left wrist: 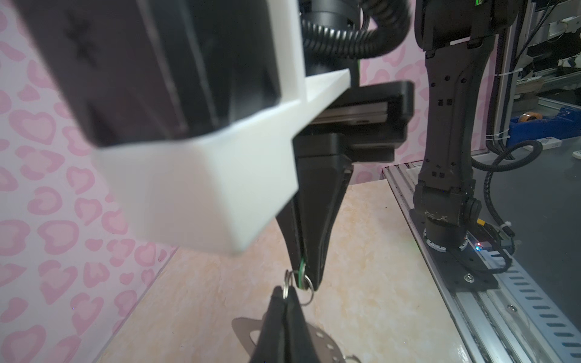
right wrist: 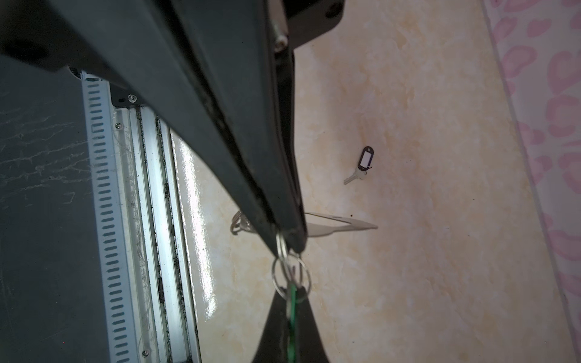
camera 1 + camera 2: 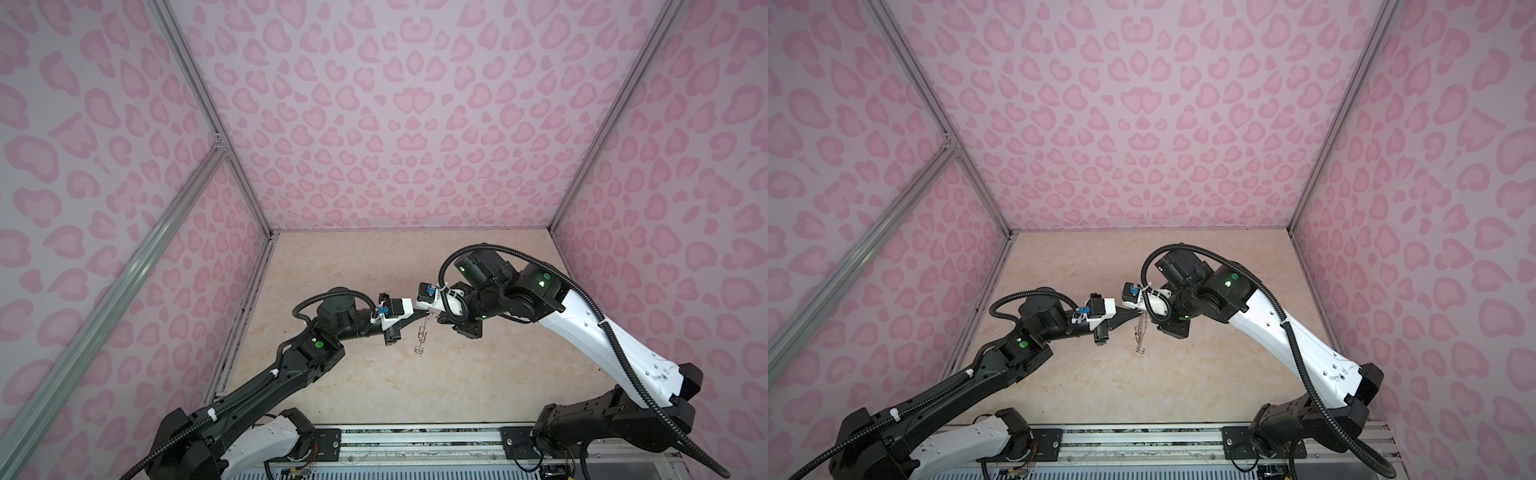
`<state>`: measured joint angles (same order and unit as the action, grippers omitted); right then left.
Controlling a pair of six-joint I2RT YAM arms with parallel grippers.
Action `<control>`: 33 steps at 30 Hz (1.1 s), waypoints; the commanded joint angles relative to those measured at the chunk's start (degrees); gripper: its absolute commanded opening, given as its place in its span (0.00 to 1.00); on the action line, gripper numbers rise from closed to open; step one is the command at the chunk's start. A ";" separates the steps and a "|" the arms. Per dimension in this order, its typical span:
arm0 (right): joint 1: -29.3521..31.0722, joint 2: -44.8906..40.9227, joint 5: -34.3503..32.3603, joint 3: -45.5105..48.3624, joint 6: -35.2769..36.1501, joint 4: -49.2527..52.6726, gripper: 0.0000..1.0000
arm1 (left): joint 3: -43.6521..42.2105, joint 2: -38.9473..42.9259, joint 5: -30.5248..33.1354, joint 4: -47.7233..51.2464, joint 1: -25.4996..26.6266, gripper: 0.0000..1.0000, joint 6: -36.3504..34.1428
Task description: Put the keys on the keyring
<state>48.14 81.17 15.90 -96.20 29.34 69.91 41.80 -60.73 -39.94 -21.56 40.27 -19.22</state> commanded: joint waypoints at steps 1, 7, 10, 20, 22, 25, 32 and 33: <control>0.02 0.34 -1.05 -1.03 0.15 1.06 0.00 | -0.23 0.44 0.04 -3.57 -0.06 0.03 0.48; 0.08 0.78 0.86 -1.62 -0.72 0.53 0.00 | -0.23 0.18 -0.39 -4.17 -0.02 0.03 0.70; 0.11 0.99 1.24 -1.71 -1.09 0.56 0.00 | -0.23 0.00 -0.65 -4.36 -0.02 0.03 0.75; -0.93 0.64 4.12 -1.71 -2.07 -0.65 0.00 | -0.36 -0.44 -1.19 -4.66 -0.02 0.03 0.77; -1.20 0.28 4.70 -1.47 -2.40 -1.07 0.00 | -0.40 -0.53 -1.06 -4.97 -0.02 0.03 0.82; -1.75 0.12 5.83 -1.27 -2.62 -1.35 0.00 | -0.58 -0.71 -0.91 -5.55 -0.02 0.03 1.09; -2.58 0.16 8.80 -1.27 -3.22 -1.23 0.00 | -1.14 -0.97 0.12 -6.95 -0.04 0.03 1.42; -2.73 0.21 9.05 -1.27 -3.47 -1.34 0.00 | -1.15 -0.97 0.13 -7.15 -0.02 0.03 1.46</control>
<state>45.67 81.36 22.85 -97.71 27.11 69.69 40.95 -61.63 -40.07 -24.32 40.29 -18.09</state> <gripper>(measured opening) 0.048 0.051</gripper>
